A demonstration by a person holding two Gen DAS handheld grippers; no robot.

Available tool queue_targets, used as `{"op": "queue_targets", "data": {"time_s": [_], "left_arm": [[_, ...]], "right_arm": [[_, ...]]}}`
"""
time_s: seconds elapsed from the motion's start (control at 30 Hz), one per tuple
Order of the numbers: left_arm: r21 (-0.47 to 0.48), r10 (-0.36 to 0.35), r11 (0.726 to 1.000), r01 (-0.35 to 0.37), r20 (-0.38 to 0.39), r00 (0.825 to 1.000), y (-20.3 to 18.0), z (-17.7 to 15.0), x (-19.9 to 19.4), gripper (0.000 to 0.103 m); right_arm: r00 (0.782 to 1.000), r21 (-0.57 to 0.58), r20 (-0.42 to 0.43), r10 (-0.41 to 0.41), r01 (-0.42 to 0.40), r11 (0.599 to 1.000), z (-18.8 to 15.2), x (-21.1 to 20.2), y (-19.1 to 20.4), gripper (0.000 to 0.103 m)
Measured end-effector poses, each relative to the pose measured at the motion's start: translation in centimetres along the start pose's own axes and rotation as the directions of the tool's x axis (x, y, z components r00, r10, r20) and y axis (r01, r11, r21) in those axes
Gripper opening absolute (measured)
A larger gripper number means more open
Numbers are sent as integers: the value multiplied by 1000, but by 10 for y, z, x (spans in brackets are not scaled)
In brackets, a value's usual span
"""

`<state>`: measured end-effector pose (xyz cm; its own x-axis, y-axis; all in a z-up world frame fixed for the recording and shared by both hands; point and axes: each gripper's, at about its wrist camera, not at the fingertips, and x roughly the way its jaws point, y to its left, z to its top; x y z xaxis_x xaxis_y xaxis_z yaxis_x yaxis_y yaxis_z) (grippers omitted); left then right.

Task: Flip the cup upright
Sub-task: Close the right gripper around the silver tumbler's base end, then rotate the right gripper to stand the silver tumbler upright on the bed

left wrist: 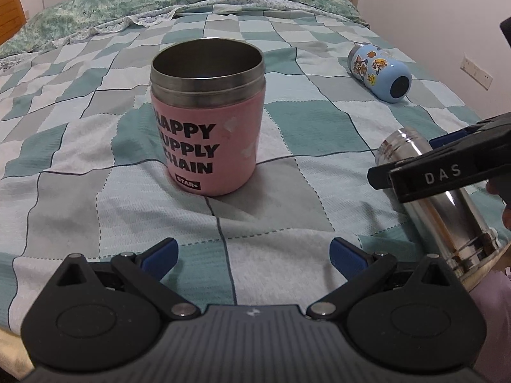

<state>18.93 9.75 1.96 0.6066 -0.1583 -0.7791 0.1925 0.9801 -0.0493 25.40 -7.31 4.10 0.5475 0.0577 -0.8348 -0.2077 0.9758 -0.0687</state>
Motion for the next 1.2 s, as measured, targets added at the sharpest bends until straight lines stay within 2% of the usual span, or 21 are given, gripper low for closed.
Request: {"op": "queue_targets", "data": {"time_s": [0.1, 0.17, 0.23, 0.33, 0.53, 0.67, 0.83, 0.93, 1.07, 1.2], "left_arm": [[1, -2, 1000, 2, -4, 1000, 2, 2, 4, 103], [-2, -1, 1000, 1, -5, 1000, 3, 3, 7, 103], [-8, -3, 1000, 3, -8, 1000, 4, 3, 8, 103], [-14, -4, 1000, 4, -4, 1000, 5, 4, 10, 103], [-41, 0, 999, 0, 7, 1000, 6, 6, 11, 103], [-40, -3, 999, 4, 9, 1000, 4, 7, 11, 103], [-33, -6, 999, 7, 15, 1000, -2, 6, 6, 103], [-31, -7, 999, 8, 25, 1000, -5, 6, 0, 103], [-39, -4, 999, 5, 46, 999, -8, 7, -8, 103], [-66, 2, 998, 3, 66, 998, -10, 9, -13, 103]], "right_arm": [[1000, 13, -13, -12, 12, 1000, 5, 7, 1, 92], [1000, 18, -16, -21, 22, 1000, 6, 9, 1, 85], [999, 27, -28, -22, 23, 999, 8, 13, 0, 74], [998, 41, -55, 1, 1, 999, 7, 19, -4, 65], [998, 46, -59, 24, -21, 999, 5, 20, -7, 64], [999, 53, -28, 43, -41, 998, 2, 13, -9, 64], [996, 50, 54, 73, -75, 996, -4, -8, -13, 64], [986, 42, 144, 85, -92, 995, -9, -36, -18, 63], [951, 6, 296, 92, -98, 995, -12, -74, -21, 63], [901, -40, 426, 82, -72, 997, -15, -90, -17, 63]]}}
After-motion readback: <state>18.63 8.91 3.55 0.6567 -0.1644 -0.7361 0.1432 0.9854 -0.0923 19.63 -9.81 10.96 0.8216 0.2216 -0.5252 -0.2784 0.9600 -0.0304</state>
